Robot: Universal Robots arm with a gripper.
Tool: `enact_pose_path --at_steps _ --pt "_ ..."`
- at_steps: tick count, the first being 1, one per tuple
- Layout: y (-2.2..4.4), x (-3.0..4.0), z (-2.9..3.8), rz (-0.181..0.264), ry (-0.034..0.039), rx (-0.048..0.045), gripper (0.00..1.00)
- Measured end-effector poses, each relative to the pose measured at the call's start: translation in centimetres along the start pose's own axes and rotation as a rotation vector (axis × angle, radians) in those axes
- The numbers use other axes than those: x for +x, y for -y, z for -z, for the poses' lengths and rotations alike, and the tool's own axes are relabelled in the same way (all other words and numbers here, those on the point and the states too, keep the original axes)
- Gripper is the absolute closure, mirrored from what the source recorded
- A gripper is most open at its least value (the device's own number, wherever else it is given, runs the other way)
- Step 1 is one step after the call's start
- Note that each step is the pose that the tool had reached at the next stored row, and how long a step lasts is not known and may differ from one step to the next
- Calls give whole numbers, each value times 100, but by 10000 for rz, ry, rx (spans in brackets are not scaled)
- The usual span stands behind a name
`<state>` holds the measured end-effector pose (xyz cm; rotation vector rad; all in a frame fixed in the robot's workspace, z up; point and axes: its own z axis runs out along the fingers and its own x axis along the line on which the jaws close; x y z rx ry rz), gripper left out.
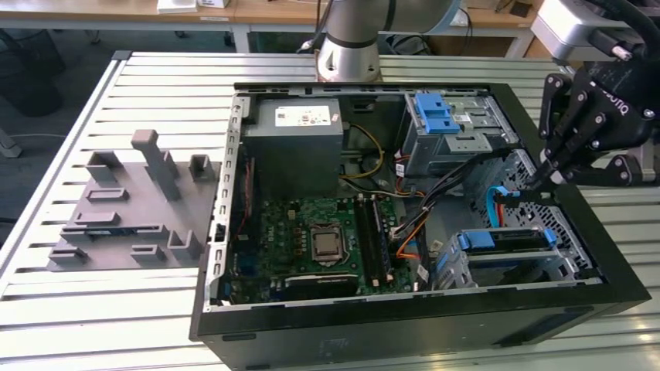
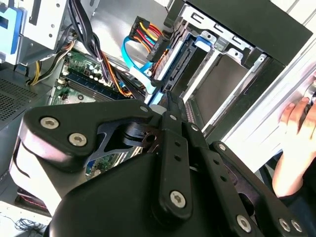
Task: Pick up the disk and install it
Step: 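Insert the first disk wire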
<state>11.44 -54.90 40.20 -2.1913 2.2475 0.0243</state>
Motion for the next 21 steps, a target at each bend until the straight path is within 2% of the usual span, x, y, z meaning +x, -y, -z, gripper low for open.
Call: enact_pose_path --at_steps 21 --pt "55 -96 -41 0 0 1 89"
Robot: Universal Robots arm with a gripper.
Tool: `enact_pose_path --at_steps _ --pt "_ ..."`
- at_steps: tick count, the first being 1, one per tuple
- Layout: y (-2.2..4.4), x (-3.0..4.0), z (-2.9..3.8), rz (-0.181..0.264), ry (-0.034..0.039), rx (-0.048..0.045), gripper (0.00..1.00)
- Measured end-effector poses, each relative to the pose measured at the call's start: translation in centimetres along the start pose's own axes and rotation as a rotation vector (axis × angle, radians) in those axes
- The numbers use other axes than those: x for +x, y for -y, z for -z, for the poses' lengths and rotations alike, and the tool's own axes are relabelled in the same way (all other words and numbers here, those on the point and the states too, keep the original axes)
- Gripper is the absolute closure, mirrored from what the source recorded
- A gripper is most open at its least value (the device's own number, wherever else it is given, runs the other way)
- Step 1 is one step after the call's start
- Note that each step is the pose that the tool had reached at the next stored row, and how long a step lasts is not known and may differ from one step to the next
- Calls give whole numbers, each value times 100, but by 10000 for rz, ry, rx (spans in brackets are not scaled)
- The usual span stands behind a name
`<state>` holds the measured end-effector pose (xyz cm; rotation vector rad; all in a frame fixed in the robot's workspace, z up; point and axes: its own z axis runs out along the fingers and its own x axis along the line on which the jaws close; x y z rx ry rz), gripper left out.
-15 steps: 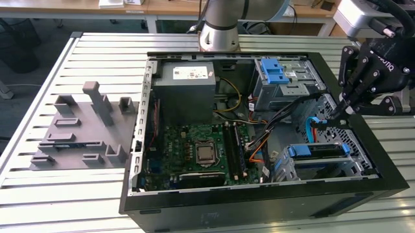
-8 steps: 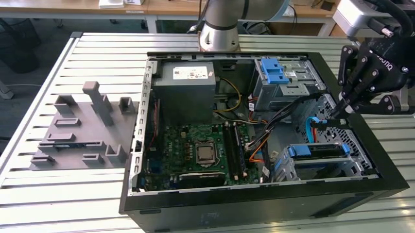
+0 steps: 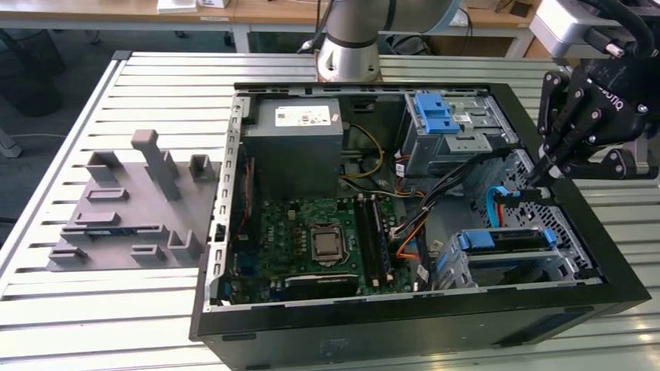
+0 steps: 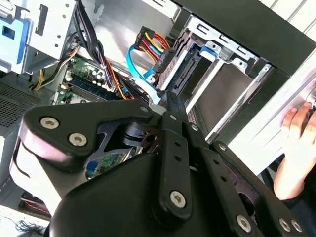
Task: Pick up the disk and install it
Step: 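Insert the first disk wire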
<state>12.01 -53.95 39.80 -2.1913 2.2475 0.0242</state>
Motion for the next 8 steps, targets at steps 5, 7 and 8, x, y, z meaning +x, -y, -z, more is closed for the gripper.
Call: enact_pose_path --at_steps 5,7,8 --pt "17 -22 -10 -1 0 0 89" --pt "24 -31 -14 -1 1 0 89" --pt "26 -35 -16 -1 0 0 89"
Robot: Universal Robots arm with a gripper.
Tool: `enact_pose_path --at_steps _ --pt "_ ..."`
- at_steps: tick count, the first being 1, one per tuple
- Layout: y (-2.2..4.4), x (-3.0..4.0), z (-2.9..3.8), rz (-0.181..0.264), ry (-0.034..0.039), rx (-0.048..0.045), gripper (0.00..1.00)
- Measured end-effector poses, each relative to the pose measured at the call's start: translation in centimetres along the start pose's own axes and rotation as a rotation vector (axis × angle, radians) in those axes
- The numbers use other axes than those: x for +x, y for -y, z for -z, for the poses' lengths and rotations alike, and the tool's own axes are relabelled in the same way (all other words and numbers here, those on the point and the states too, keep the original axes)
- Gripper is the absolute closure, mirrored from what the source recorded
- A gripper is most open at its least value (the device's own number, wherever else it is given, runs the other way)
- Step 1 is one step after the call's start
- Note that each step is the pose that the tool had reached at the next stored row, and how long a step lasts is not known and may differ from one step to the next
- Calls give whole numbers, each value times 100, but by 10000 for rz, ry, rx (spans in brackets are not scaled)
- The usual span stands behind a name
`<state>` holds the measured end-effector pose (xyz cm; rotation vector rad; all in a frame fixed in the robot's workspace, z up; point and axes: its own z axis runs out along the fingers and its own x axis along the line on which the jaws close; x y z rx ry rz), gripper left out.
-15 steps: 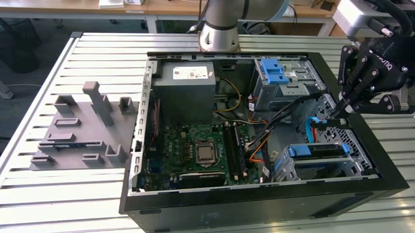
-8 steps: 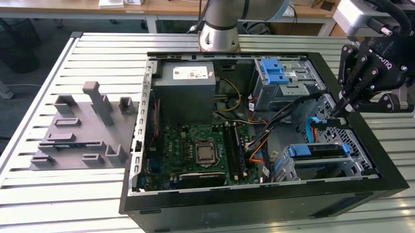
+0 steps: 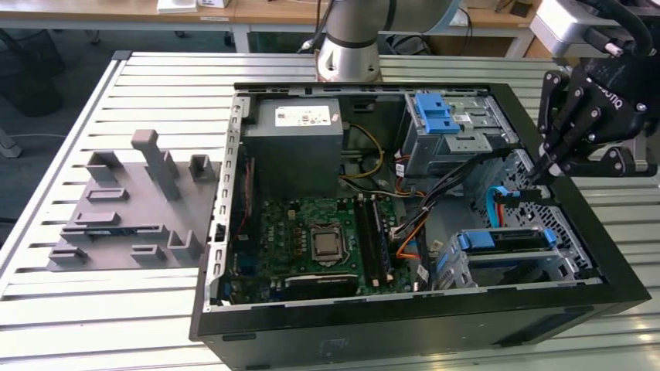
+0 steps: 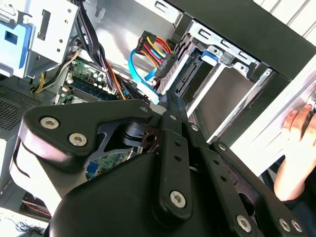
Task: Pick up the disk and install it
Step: 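Insert the first disk wire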
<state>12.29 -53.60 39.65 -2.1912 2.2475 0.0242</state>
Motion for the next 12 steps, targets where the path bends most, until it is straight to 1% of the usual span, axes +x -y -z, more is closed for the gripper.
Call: enact_pose_path --at_steps 12 --pt "32 -49 -27 0 1 -1 89"
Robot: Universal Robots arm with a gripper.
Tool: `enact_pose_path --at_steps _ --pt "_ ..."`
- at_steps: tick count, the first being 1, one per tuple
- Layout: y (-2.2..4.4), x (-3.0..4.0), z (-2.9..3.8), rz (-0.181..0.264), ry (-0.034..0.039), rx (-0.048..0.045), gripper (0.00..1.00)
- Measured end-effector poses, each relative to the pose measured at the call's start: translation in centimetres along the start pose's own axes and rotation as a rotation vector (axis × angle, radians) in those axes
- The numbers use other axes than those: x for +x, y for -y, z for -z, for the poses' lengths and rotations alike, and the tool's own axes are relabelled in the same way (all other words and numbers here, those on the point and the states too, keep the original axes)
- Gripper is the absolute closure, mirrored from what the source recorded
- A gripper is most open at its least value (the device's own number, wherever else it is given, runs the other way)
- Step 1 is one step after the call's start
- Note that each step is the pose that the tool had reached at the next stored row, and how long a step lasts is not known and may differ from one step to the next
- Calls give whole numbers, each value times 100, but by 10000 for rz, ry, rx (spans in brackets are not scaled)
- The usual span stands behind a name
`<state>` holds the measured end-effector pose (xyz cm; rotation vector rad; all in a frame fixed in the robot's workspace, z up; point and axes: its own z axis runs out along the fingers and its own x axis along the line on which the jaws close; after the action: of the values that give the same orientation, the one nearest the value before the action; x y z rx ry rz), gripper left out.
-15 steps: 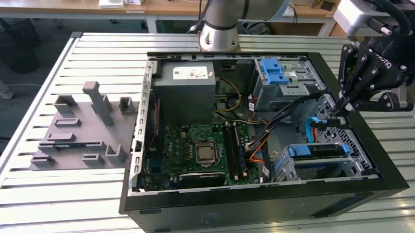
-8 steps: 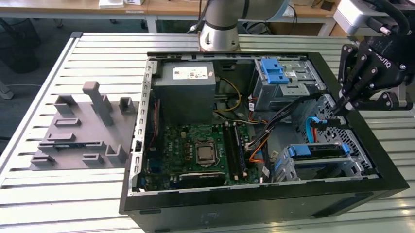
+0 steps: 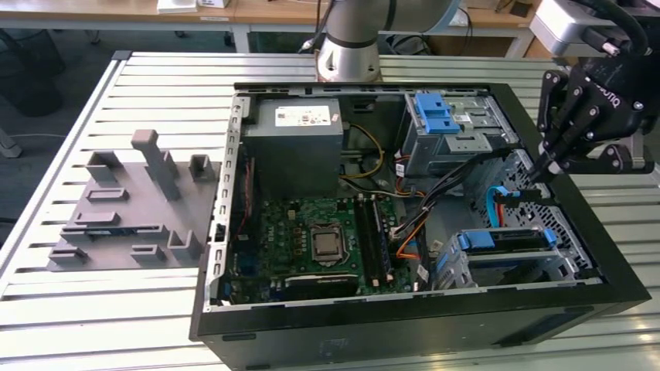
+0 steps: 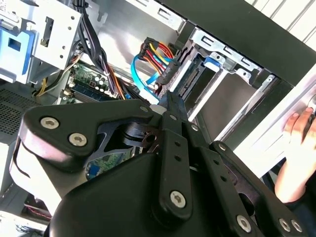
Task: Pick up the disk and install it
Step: 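Insert the first disk wire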
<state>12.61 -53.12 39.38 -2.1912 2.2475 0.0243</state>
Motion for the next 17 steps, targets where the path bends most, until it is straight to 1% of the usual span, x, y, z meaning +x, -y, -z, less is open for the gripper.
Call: enact_pose_path --at_steps 17 --pt "30 -63 -46 0 -1 1 89"
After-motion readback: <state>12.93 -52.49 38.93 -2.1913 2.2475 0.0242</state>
